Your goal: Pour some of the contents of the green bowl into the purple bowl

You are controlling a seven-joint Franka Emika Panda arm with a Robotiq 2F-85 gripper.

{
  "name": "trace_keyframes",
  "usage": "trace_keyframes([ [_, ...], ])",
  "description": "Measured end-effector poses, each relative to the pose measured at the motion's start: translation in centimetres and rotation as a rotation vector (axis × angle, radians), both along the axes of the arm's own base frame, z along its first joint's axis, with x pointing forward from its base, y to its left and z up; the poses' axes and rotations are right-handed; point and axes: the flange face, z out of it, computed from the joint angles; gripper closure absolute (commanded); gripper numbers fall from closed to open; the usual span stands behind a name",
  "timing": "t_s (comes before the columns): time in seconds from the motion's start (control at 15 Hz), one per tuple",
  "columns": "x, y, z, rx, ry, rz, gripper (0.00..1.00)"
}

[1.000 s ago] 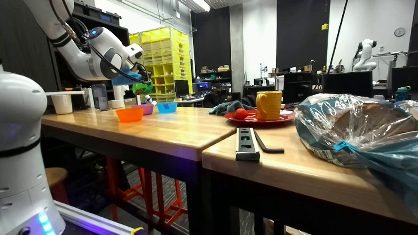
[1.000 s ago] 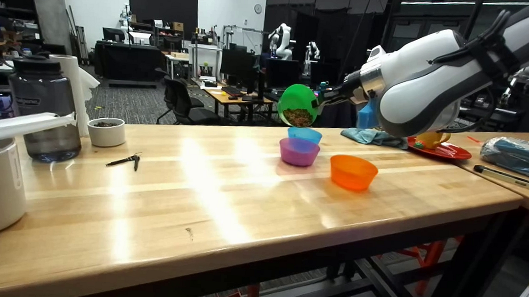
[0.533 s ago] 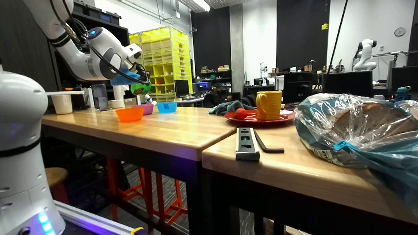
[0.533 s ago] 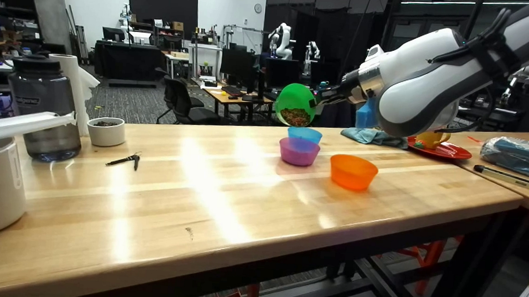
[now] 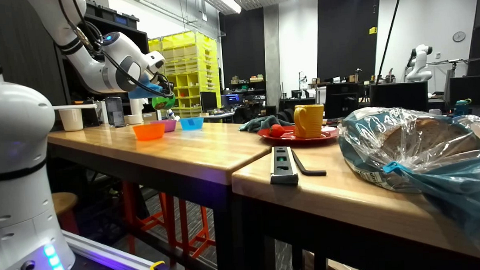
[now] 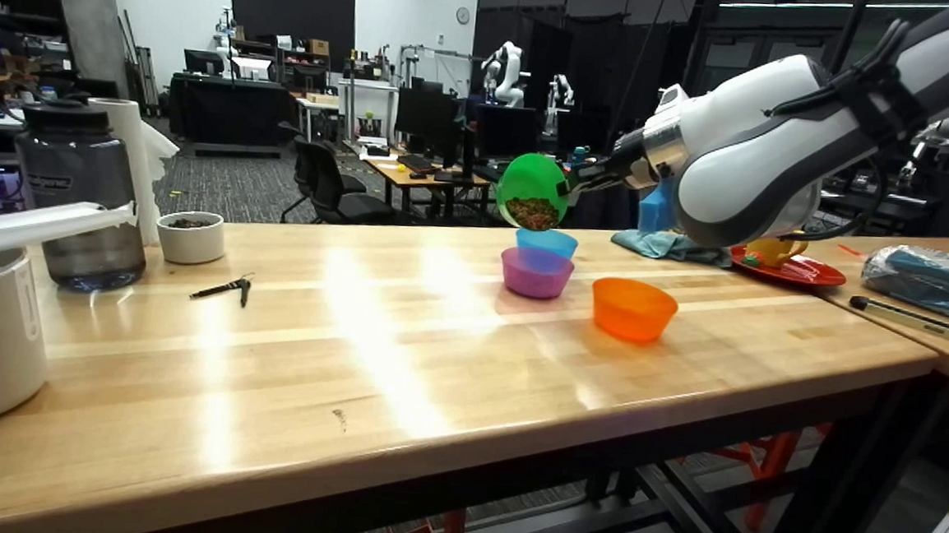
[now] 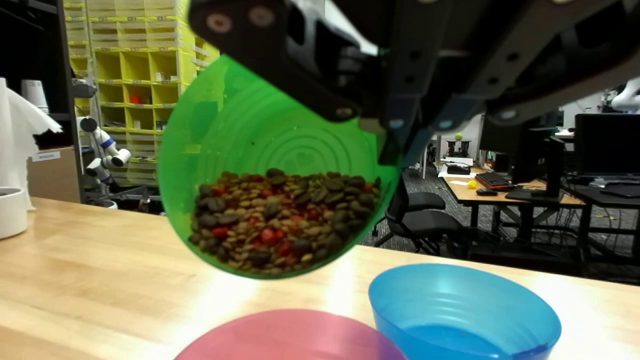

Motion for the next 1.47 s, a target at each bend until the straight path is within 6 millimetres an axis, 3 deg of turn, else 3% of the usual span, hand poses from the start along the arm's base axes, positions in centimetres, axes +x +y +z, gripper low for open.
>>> trace_keyframes([
  [0.2, 0.1, -0.4, -1.6, -0.001, 0.034, -0.006, 0.99],
  [0.33, 0.2, -0.4, -1.7, 0.000, 0.035, -0.008, 0.99],
  [1.0, 0.2, -0.6, 3.0, 0.099, -0.055, -0.045, 0.99],
  [1.47, -1.0, -2.1, 4.5, 0.119, -0.083, -0.067, 0.99],
])
